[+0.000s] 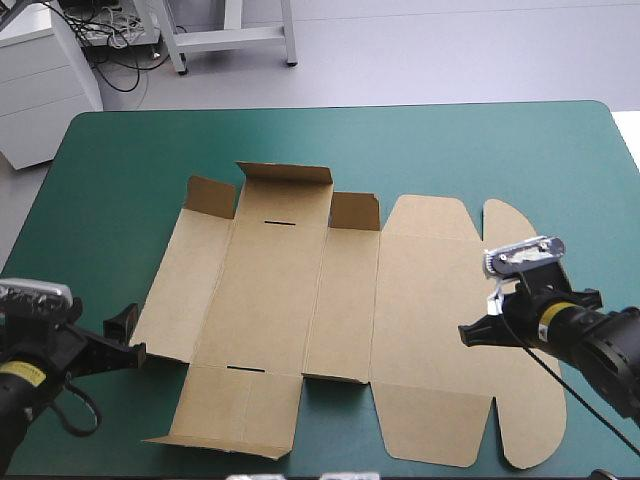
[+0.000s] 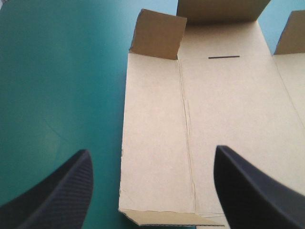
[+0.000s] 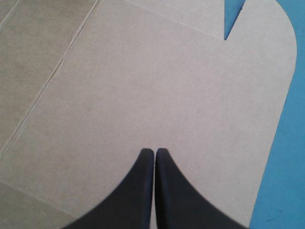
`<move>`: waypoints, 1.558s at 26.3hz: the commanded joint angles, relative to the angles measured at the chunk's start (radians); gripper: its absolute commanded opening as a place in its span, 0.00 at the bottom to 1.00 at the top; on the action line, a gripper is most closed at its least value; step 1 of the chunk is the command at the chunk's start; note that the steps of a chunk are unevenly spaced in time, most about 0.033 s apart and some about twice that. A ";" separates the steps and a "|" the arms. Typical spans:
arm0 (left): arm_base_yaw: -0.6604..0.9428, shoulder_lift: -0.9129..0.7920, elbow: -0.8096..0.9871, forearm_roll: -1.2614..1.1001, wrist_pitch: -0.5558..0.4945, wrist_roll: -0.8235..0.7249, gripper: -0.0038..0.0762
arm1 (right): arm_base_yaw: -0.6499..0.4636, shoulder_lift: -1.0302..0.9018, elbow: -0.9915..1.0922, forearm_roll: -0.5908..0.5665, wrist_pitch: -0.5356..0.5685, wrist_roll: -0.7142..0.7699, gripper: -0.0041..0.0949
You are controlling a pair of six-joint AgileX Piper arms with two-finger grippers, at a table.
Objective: Fold the box
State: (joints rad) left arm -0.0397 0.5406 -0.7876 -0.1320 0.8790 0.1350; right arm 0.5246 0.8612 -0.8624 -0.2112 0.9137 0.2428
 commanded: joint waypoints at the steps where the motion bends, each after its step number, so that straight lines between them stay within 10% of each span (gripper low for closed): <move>1: -0.006 0.147 -0.100 0.002 -0.009 -0.001 0.68 | -0.005 -0.087 0.015 -0.025 -0.038 0.005 0.04; 13: 0.102 0.557 -0.255 -0.053 0.066 0.011 0.68 | -0.005 -0.253 0.039 -0.023 0.081 0.001 0.02; 23: 0.554 0.818 -0.267 -0.636 0.378 0.419 0.68 | -0.005 -0.366 0.093 -0.020 0.108 0.038 0.02; 41: 0.298 1.085 -0.288 -0.471 0.428 0.352 0.68 | -0.005 -0.378 0.099 -0.063 0.134 0.040 0.02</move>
State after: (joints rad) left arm 0.2927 1.6632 -1.0609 -0.5769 1.1994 0.5135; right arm 0.5246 0.4760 -0.7404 -0.2393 1.0956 0.2839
